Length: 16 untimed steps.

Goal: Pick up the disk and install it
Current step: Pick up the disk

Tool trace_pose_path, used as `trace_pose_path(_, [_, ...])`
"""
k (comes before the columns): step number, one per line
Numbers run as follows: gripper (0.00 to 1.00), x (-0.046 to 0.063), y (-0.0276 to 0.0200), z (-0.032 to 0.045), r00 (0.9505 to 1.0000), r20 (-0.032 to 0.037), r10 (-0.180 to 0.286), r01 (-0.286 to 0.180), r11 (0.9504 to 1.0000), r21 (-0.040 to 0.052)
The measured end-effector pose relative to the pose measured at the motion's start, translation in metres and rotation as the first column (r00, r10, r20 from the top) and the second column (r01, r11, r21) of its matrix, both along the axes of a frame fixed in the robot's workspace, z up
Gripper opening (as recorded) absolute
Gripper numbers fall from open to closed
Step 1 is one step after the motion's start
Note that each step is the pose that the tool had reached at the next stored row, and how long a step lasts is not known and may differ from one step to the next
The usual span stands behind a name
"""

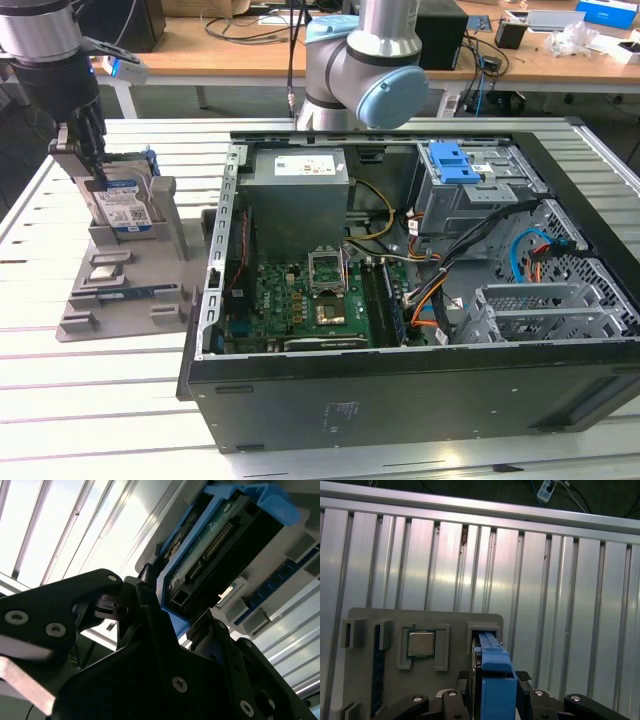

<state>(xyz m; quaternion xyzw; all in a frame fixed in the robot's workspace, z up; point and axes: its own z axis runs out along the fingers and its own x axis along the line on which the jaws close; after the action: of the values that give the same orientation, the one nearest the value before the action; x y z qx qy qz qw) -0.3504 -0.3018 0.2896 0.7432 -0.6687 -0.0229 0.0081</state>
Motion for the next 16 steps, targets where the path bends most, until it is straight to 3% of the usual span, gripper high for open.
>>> trace_pose_path(2, [0.47,0.0000,0.0000,0.0000,1.0000,0.0000,0.000,0.000,1.0000,0.0000])
trace_pose_path(4, [0.37,0.0000,0.0000,-0.0001,1.0000,0.0000,0.000,0.000,1.0000,0.0001])
trace_pose_path(16, [0.37,0.0000,0.0000,0.0014,1.0000,0.0001,0.000,0.000,1.0000,0.0000])
